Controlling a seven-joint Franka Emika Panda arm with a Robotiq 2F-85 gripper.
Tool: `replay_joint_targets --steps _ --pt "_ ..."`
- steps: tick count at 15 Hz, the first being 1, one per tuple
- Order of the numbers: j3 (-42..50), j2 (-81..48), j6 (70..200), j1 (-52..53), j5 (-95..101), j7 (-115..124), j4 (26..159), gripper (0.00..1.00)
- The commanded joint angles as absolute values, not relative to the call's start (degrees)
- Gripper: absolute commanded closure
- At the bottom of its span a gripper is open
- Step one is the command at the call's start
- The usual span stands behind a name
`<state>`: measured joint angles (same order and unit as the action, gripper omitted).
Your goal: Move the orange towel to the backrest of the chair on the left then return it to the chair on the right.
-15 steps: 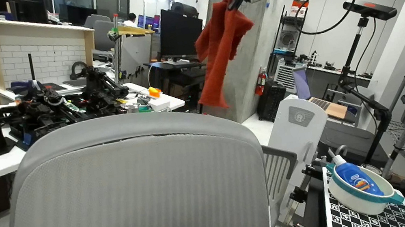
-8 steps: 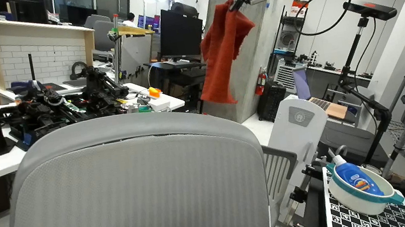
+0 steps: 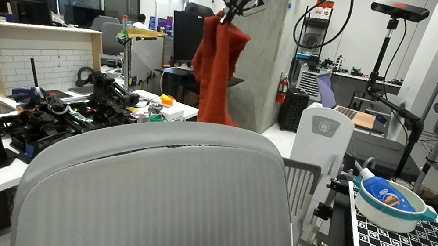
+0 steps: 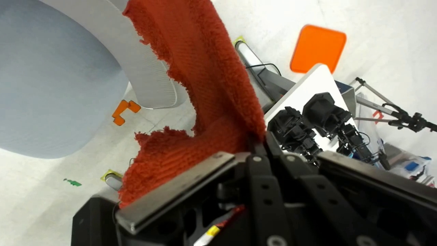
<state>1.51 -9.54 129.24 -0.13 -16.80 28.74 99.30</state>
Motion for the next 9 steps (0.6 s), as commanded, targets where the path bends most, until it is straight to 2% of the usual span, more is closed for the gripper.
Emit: replay_joint_targets --steps 1,4,9 --pt "0.91 -14.67 127.49 1.59 -15.52 32.66 90.3 0.99" --pt "0.84 -16.64 128.75 3.24 -14.25 34.05 88.14 0.99" --pt "0.78 -17.03 133.67 6.16 -10.85 36.39 94.76 0.99"
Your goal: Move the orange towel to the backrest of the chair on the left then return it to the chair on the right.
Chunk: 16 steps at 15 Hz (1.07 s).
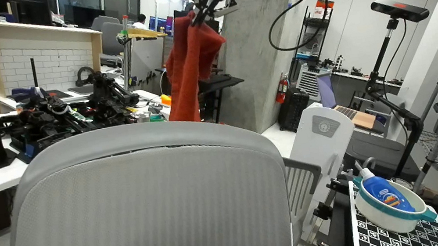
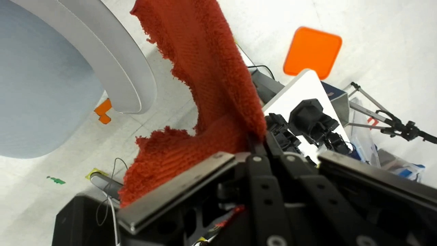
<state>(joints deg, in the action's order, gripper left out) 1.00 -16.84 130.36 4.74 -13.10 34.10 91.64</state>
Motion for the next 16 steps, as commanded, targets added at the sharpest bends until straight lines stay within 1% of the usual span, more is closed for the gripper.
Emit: replay_joint_targets --steps 1,9,16 --pt "0.74 -17.16 135.09 6.8 -10.21 37.12 96.43 0.99" --pt "0.74 -10.71 144.61 10.42 -6.66 43.22 113.0 0.99" --pt "-0.33 2.02 154.94 9.26 -6.04 45.69 135.52 0.99"
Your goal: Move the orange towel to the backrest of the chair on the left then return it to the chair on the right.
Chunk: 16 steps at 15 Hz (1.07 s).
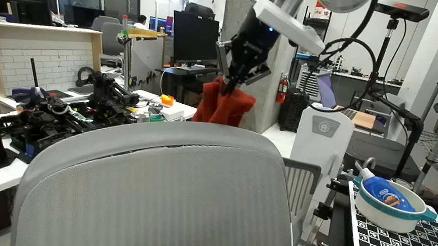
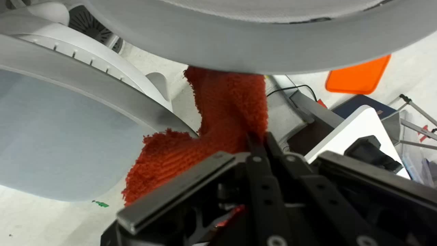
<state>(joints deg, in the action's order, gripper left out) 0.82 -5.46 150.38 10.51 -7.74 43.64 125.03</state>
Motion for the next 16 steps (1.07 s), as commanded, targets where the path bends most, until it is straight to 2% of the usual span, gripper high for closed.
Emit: replay_joint_targets --steps 1,6,11,16 --pt "-0.37 3.48 156.31 8.54 -6.62 45.05 138.31 0.99" --pt "1.17 6.8 159.33 3.47 -9.79 39.64 144.49 0.99" --pt "3.62 2.12 158.28 -1.42 -13.71 30.94 137.92 0.99" --pt "2.42 -3.39 158.77 -1.59 -15.03 28.28 133.33 0.99"
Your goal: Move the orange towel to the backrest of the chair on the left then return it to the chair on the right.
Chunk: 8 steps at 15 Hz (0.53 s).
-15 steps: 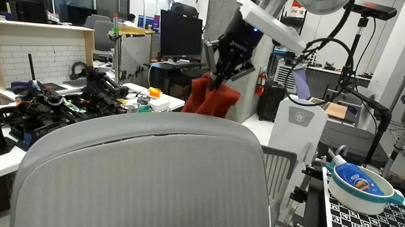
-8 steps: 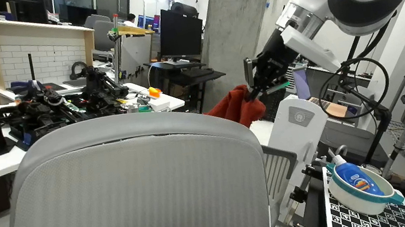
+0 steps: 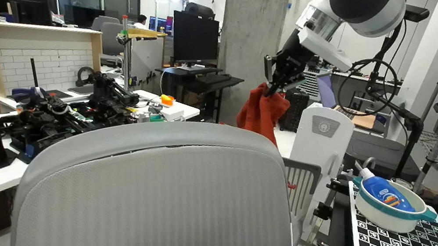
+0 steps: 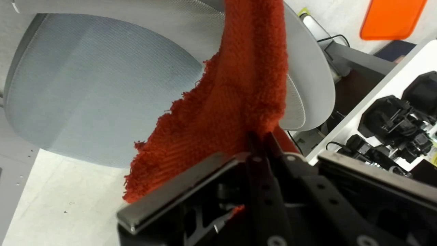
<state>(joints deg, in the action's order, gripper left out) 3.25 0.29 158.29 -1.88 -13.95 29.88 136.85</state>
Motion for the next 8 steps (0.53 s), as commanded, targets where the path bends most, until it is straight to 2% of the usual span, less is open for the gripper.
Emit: replay_joint_targets --steps 1,8 --pt "2.08 -4.34 158.75 -1.22 -14.48 28.76 132.39 0.99" --pt "1.04 -9.13 157.97 3.11 -9.97 32.46 125.84 0.99"
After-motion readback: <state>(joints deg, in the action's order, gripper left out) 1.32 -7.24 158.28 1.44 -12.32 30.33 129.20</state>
